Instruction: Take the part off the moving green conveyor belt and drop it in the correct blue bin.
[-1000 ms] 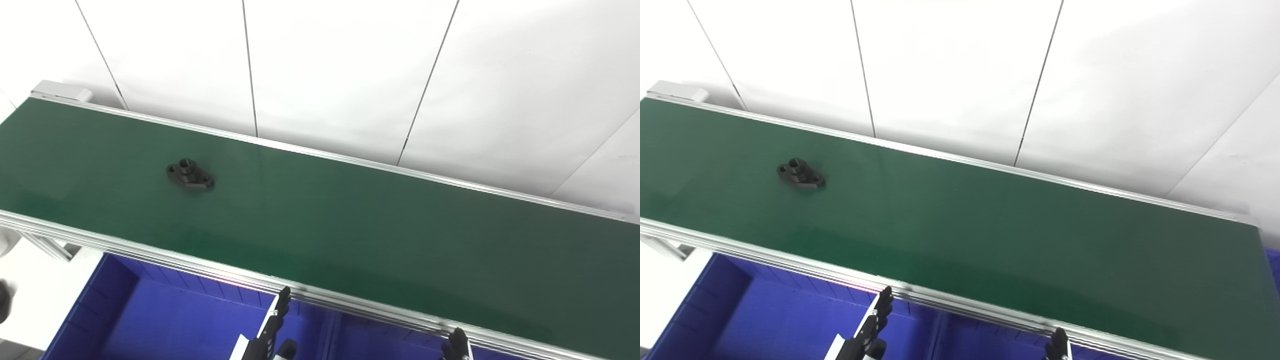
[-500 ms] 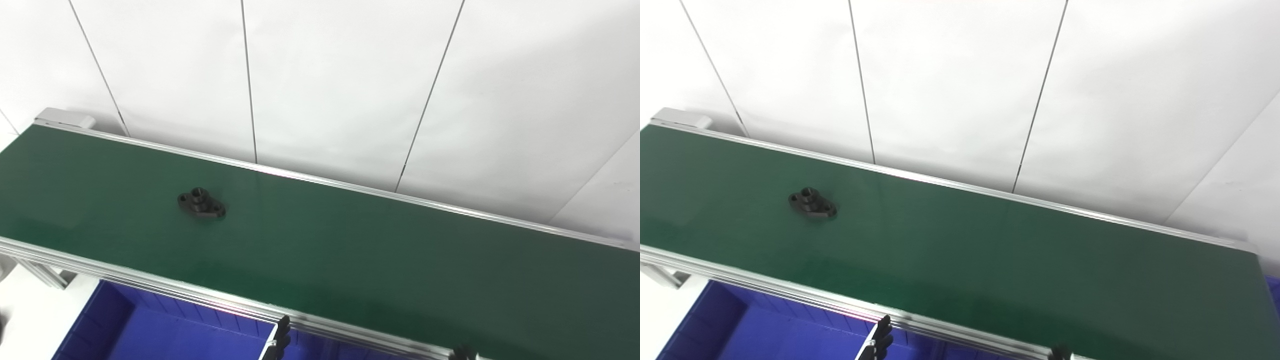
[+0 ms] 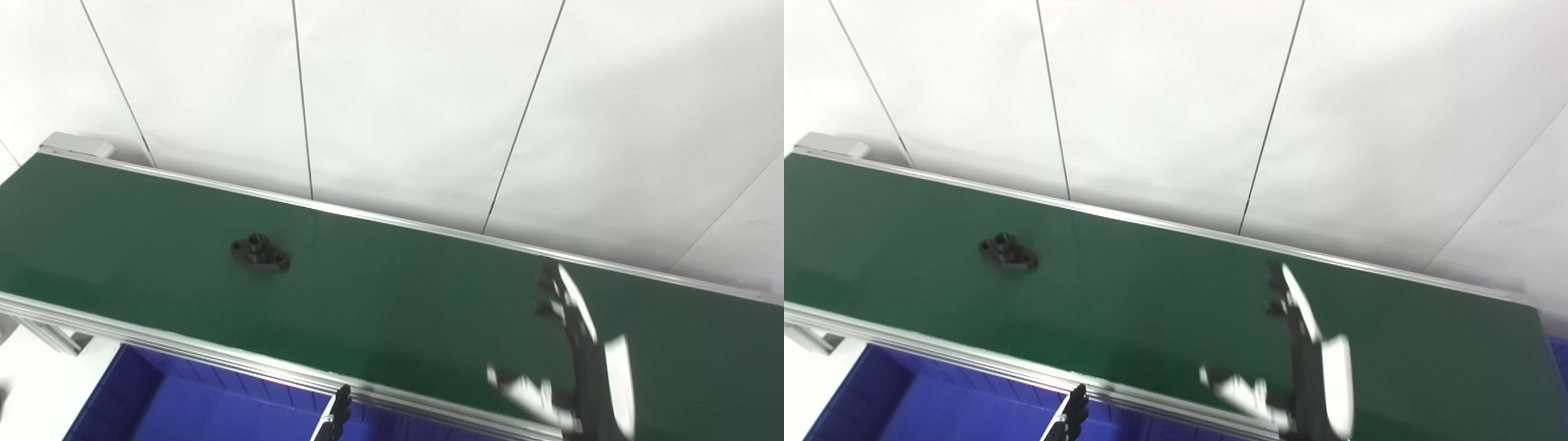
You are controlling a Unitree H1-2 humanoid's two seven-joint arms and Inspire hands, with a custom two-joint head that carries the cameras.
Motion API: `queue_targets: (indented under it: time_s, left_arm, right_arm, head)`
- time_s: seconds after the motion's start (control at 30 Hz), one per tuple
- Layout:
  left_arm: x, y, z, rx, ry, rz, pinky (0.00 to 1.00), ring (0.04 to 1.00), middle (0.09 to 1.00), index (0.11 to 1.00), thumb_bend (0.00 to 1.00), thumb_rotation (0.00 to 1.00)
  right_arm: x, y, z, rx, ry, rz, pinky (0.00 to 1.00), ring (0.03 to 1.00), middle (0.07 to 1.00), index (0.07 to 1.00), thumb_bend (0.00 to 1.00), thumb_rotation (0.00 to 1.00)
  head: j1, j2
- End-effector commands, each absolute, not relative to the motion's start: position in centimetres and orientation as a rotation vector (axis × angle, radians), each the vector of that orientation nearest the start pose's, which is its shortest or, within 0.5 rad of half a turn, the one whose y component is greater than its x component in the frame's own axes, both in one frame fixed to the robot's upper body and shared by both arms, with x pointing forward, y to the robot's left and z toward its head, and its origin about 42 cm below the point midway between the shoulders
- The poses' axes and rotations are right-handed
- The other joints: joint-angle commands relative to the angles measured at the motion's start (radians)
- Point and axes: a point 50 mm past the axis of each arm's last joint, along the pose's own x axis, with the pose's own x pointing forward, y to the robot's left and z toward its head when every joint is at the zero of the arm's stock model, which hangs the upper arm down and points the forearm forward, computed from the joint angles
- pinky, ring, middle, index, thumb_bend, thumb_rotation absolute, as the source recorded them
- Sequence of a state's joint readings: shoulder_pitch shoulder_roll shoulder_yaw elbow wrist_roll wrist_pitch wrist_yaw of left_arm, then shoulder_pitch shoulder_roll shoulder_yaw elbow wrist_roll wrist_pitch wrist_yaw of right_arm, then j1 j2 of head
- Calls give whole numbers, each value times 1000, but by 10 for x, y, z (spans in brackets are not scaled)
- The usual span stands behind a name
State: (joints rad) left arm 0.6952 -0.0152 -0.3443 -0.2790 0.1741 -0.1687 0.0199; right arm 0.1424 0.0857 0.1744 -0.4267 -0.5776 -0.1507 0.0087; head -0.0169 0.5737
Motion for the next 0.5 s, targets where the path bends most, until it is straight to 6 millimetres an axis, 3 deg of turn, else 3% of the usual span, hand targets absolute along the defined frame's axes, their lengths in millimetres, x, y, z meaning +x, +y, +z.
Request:
queue_targets:
  time_s: [0.0,0.2,0.33,0.47]
  left_arm:
    - [53,143,85,-1,179,-148,1000,999,1000,1000,639,1000]
    - [53,145,87,20,177,-170,1000,1000,1000,1000,584,1000]
    - [53,144,87,21,172,-171,982,992,1000,1000,636,1000]
    - [53,141,87,19,174,-172,973,995,1000,1000,625,1000]
  right_arm:
    - [233,-146,193,-477,-465,81,737,855,900,918,999,844]
    - [259,-132,200,-614,-417,99,729,853,913,951,1000,800]
    - [272,-124,204,-694,-369,97,716,845,917,953,1000,744]
    - [285,-116,208,-751,-334,106,684,834,909,947,1000,700]
  head:
    - [0,0]
    - [-16,4]
    - [-20,3]
    - [-9,0]
